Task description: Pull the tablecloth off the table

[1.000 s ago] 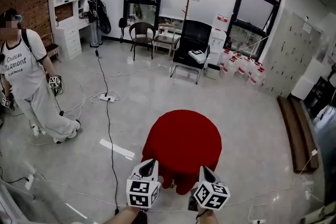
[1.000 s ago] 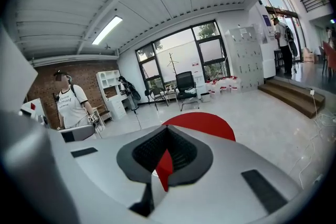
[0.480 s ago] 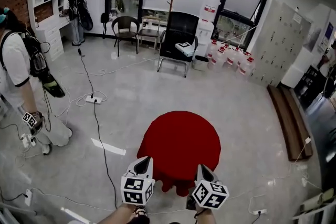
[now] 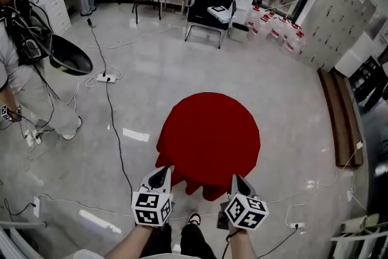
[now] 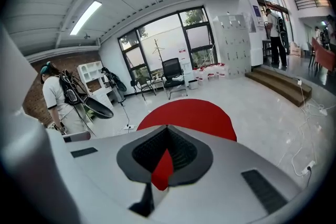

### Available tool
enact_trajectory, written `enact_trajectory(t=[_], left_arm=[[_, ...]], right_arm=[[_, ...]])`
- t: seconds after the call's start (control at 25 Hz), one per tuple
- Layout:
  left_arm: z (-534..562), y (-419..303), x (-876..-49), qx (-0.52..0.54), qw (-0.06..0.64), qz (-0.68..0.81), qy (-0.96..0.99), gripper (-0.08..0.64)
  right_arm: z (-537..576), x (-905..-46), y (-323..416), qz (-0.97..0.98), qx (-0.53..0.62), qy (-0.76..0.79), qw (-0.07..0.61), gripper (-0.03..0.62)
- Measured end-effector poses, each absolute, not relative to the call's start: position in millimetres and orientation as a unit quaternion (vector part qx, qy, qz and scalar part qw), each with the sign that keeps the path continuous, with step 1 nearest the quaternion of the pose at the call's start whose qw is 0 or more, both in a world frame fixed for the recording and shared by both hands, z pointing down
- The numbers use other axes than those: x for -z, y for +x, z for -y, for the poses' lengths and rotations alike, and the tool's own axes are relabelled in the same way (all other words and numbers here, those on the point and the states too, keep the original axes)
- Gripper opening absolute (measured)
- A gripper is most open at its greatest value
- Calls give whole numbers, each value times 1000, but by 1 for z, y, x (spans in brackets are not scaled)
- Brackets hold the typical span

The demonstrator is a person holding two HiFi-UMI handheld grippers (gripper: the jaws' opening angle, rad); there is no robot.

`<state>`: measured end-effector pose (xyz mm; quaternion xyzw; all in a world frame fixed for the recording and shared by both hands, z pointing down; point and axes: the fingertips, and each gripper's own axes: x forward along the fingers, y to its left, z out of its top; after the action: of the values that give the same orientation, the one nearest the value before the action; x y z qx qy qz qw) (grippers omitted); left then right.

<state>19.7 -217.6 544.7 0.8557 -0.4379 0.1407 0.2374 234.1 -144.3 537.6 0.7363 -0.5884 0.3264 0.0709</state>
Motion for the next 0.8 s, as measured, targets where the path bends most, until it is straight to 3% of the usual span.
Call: enact_trajectory(t=[0.8], left_arm=[[182,-1,-644,-251,258,438,824,15]], right_arm=[[153,-606,234,614,-349,700,113,25]])
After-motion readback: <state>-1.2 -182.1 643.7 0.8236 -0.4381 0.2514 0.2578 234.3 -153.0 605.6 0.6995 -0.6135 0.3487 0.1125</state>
